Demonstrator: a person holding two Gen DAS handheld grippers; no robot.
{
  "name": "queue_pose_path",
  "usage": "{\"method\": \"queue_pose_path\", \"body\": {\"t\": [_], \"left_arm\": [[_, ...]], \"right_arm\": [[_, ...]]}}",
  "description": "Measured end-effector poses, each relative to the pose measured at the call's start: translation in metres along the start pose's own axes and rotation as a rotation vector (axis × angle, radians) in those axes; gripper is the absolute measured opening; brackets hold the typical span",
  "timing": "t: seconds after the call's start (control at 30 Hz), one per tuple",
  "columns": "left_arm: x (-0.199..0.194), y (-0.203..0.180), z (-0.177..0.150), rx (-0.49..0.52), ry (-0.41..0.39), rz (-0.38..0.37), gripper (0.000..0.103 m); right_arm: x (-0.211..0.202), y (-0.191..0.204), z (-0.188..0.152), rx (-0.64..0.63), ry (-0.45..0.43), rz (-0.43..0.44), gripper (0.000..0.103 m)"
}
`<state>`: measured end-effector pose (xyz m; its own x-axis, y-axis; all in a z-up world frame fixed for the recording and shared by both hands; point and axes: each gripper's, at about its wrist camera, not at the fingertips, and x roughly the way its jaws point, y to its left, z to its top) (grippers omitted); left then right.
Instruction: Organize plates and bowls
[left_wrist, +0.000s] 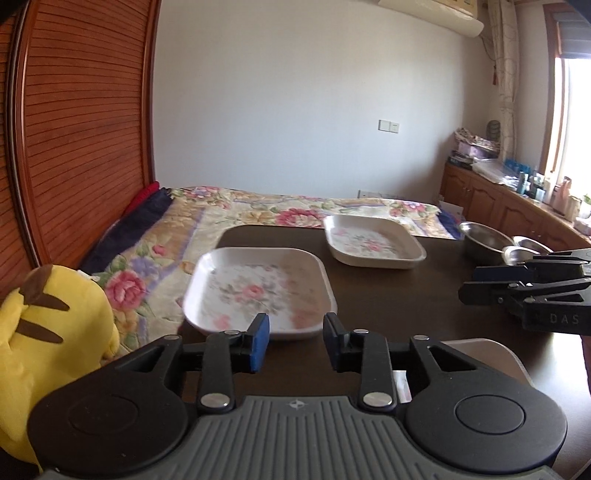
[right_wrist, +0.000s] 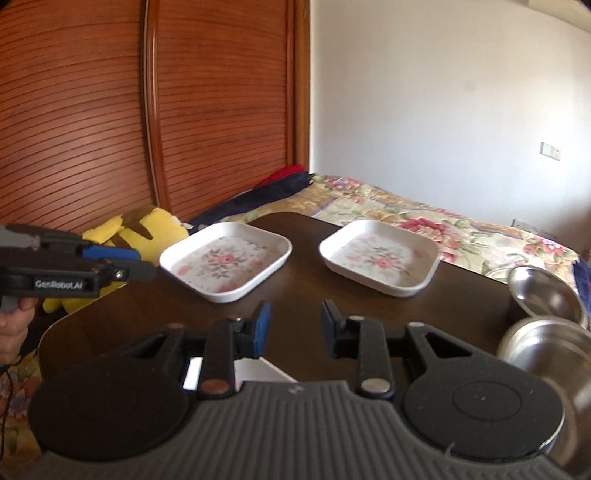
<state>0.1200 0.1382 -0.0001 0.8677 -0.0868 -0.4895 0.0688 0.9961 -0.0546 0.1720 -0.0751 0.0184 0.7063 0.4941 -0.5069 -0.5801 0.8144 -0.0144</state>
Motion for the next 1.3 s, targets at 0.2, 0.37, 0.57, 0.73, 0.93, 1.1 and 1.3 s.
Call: {"method": "queue_pose_path", "body": {"t": [0.2, 0.37, 0.57, 0.73, 0.93, 1.1, 1.3], "left_arm": [[0.027, 0.025, 0.012, 0.000, 0.016, 0.026, 0.038], [0.045, 0.045, 0.019, -0.002, 0.024, 0.046, 0.038], [0.068, 0.065, 0.022, -0.009, 0.041, 0.056, 0.038], [0.082, 0.078, 0.023, -0.030, 0.049, 0.053, 0.038], [0.093, 0.088, 0.022, -0.044, 0.058, 0.053, 0.038], [0.101, 0.092, 0.021, -0.053, 0.066, 0.048, 0.038], [0.108, 0.097, 0.017, -0.070, 0.085, 0.049, 0.031]], "right_arm": [[0.028, 0.002, 0.015, 0.013, 0.049, 0.035, 0.032], [0.055, 0.007, 0.026, 0.031, 0.100, 0.063, 0.032], [0.081, 0.014, 0.035, 0.025, 0.140, 0.081, 0.032], [0.103, 0.017, 0.040, 0.026, 0.180, 0.087, 0.032], [0.124, 0.015, 0.041, 0.035, 0.221, 0.082, 0.032], [0.135, 0.016, 0.040, 0.033, 0.245, 0.082, 0.032], [0.143, 0.017, 0.038, 0.030, 0.270, 0.098, 0.032]]}}
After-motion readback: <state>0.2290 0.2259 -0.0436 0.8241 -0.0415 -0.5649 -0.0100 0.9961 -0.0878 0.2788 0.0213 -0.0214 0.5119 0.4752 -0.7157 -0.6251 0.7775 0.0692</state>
